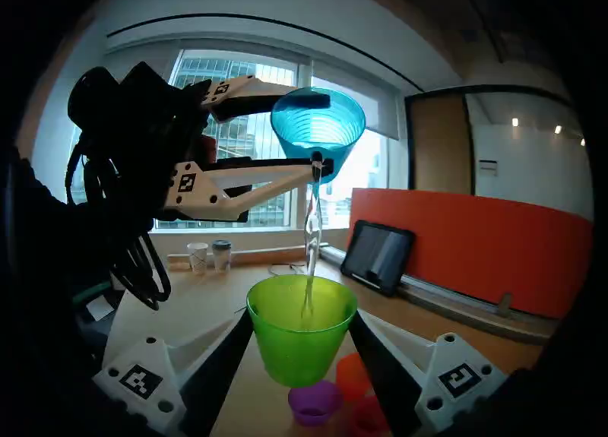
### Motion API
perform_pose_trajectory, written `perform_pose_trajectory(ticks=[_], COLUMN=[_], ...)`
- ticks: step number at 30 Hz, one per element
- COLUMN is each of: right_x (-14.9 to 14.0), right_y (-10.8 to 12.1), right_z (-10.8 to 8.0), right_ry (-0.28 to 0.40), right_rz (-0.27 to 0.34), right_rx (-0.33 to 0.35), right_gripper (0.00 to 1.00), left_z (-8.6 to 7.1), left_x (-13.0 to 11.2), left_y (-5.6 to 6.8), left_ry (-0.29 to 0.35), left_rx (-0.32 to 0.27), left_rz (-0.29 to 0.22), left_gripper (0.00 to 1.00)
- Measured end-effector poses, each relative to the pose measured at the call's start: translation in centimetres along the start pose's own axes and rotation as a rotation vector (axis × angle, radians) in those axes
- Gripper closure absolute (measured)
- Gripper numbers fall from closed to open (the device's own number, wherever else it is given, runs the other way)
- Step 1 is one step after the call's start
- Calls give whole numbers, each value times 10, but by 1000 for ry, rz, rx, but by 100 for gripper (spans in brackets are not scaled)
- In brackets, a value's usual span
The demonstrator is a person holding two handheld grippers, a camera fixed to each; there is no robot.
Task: Pour water
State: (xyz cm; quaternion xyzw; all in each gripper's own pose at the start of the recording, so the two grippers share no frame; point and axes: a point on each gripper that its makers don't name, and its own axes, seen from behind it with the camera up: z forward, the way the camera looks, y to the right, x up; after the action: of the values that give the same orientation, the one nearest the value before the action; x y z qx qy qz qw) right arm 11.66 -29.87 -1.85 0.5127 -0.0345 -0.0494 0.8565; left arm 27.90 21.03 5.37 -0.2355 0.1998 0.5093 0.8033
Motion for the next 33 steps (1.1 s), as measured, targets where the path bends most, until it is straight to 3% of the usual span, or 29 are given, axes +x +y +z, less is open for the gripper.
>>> perform_pose_trajectory(ticks=[33], right_x=[5], right_y=[4], right_z=[-1], right_ry=[17], right_rz=[-4], right_rx=[-4], right_gripper=[10], left_z=[-2], left_x=[12], left_y=[-2], left_ry=[8], left_rx=[32], left_rz=[192], left_gripper=[14])
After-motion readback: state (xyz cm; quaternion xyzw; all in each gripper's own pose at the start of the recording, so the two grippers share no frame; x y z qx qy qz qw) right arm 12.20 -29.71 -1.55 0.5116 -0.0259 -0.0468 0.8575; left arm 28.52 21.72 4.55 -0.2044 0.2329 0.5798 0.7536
